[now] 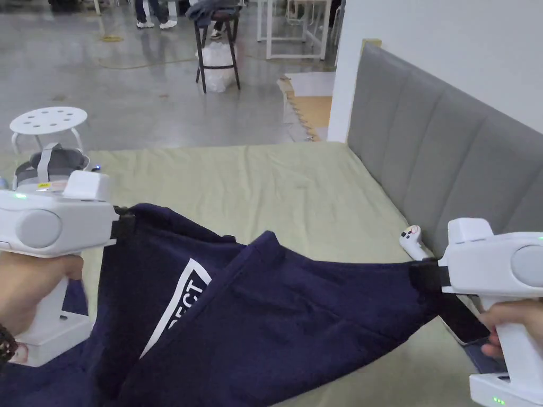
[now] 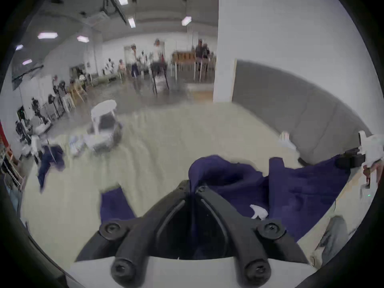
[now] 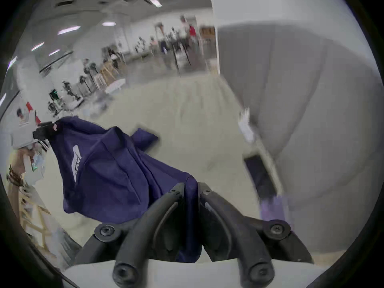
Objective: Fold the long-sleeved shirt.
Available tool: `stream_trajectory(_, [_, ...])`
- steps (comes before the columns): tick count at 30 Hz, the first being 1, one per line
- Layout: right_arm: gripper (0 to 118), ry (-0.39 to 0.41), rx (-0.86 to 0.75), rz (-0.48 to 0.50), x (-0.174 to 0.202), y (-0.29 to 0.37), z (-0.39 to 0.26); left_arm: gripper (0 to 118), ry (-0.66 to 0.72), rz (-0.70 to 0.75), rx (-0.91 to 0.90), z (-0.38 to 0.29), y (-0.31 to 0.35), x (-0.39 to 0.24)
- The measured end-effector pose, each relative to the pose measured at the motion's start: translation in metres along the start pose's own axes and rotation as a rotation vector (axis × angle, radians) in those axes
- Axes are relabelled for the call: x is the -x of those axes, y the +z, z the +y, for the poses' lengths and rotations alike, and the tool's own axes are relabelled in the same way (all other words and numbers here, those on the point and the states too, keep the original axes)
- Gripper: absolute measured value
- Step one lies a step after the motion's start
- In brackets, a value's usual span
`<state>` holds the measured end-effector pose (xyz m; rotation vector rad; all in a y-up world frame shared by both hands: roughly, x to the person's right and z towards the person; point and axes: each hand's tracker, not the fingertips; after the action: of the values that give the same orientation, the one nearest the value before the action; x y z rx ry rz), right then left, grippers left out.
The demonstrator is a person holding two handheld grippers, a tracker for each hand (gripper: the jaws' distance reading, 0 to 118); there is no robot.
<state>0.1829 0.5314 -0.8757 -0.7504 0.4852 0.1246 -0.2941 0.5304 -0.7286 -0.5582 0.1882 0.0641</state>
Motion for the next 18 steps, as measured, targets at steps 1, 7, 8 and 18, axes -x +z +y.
stream_trajectory(1, [9, 0.042, -0.055, -0.020, 0.006, 0.015, 0.027, 6, 0.018, 0.004, -0.060, 0.027, 0.017, 0.012])
stream_trajectory(7, [9, 0.118, -0.317, -0.035, 0.021, 0.074, 0.208, 6, 0.102, 0.074, -0.320, 0.169, 0.094, 0.056])
stream_trajectory(8, [9, 0.104, -0.343, -0.053, 0.025, 0.080, 0.240, 6, 0.102, 0.100, -0.358, 0.192, 0.101, 0.063])
stream_trajectory(18, [9, 0.054, -0.568, -0.117, 0.076, 0.106, 0.401, 6, 0.179, 0.223, -0.514, 0.333, 0.120, 0.094])
